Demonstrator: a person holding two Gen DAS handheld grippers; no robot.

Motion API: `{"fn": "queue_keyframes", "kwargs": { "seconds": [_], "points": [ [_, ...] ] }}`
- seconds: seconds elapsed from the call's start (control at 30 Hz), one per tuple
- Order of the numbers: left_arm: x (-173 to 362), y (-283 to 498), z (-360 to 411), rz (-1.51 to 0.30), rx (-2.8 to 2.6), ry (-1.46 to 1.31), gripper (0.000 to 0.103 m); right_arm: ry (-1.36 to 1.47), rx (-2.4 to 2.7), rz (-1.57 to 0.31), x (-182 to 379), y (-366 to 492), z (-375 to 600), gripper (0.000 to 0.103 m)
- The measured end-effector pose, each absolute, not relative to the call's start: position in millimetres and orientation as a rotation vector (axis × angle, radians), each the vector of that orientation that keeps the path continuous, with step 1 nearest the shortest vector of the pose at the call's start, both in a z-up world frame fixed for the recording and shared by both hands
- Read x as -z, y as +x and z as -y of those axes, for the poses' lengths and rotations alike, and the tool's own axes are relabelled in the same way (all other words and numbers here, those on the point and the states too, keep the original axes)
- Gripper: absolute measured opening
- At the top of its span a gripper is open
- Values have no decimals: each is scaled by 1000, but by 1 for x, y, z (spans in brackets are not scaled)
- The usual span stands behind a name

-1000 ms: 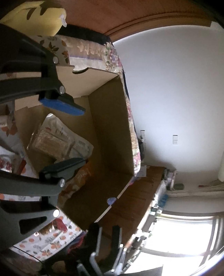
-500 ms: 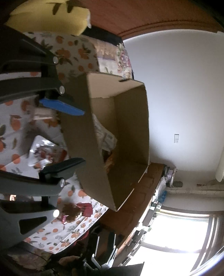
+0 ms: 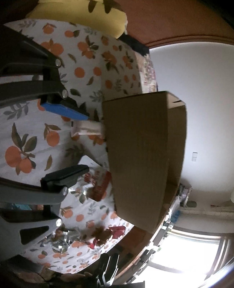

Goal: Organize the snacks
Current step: 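Move the left gripper to the white bar while the right moves to the pink packet, then close the left gripper on the white bar while the right closes on the pink packet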

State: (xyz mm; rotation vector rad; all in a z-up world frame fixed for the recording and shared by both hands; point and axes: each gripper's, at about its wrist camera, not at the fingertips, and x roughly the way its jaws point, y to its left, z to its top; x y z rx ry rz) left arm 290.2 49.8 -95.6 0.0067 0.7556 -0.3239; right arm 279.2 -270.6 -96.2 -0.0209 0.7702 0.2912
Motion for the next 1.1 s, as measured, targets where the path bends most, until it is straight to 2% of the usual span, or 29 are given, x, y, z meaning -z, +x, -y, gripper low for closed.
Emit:
{"fn": "queue_keyframes", "kwargs": {
  "seconds": [0.67,1.1],
  "points": [
    [126,337,-40,-901,246,79,51,26,-244,-816,128,297,286,96],
    [133,348,-43,-906,221,81,50,29,-240,-861,136,302,284,96]
  ]
}}
